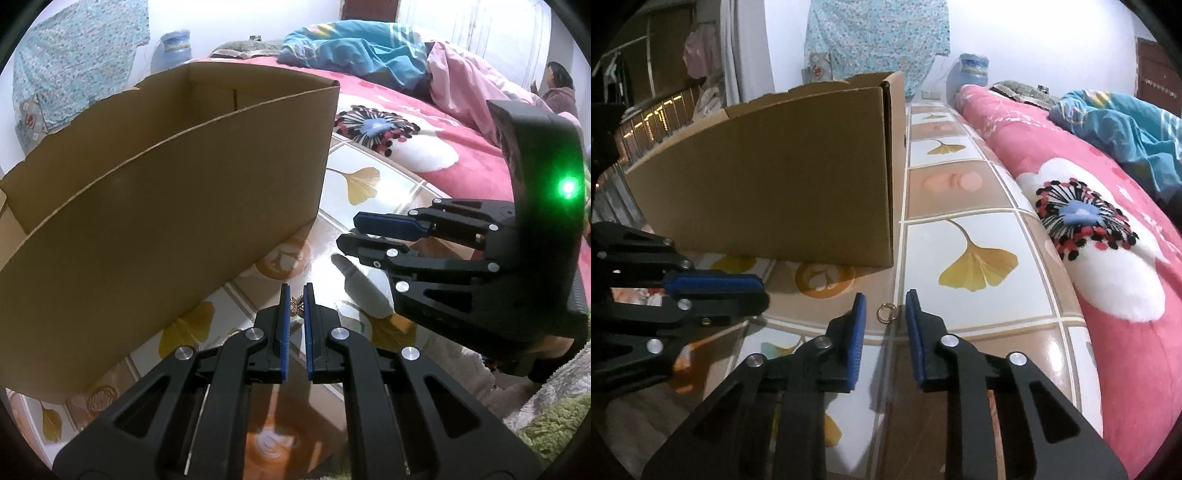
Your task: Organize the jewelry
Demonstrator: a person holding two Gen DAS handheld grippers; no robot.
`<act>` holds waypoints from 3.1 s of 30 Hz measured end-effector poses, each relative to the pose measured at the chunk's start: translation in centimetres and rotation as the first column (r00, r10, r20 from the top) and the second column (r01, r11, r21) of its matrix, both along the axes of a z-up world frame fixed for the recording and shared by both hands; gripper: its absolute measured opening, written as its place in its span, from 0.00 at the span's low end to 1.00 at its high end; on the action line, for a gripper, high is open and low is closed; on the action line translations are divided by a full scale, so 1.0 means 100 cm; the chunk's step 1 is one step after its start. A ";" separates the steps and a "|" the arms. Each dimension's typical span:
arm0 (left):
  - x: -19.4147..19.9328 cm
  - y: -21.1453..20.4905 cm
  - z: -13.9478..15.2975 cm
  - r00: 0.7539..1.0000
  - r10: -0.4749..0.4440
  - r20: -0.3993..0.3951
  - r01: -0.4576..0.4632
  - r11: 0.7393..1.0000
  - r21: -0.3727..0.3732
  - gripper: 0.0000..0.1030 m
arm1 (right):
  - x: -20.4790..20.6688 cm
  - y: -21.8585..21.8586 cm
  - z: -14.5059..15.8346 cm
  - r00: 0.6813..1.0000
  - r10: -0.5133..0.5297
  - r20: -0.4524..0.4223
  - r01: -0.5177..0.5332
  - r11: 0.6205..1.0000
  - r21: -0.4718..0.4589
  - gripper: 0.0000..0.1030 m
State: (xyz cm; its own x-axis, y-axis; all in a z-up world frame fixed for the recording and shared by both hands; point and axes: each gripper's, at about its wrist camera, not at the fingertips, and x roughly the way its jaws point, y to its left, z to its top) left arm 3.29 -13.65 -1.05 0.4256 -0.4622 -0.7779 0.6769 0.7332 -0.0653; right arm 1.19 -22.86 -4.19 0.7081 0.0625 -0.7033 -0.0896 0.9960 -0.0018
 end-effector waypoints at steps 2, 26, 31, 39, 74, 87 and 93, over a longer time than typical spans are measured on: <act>0.000 0.001 0.000 1.000 -0.001 -0.002 0.001 1.000 -0.003 0.06 | 0.000 0.001 0.000 1.000 -0.001 0.001 0.001 1.000 -0.005 0.20; -0.009 0.014 0.020 0.998 0.010 0.061 -0.008 1.000 -0.029 0.06 | -0.009 -0.009 0.007 0.998 -0.054 -0.029 0.056 0.995 0.082 0.10; -0.016 0.016 0.033 0.996 0.009 0.089 -0.005 0.999 -0.048 0.06 | -0.023 -0.016 0.017 0.998 -0.059 -0.003 0.059 0.991 0.120 0.10; -0.027 0.028 0.068 0.990 0.002 0.143 0.013 0.994 -0.108 0.06 | -0.039 -0.020 0.053 0.994 -0.061 0.085 0.049 0.988 0.146 0.10; 0.125 0.078 0.067 0.940 0.326 0.103 -0.340 0.921 0.187 0.06 | 0.135 0.071 0.083 0.989 0.150 -0.005 -0.147 0.975 0.165 0.11; 0.133 0.086 0.058 0.922 0.378 0.087 -0.388 0.895 0.219 0.06 | 0.137 0.075 0.081 0.989 0.147 -0.008 -0.144 0.978 0.150 0.12; 0.131 0.089 0.060 0.917 0.387 0.094 -0.399 0.893 0.209 0.07 | 0.133 0.074 0.085 0.990 0.142 0.006 -0.141 0.978 0.151 0.24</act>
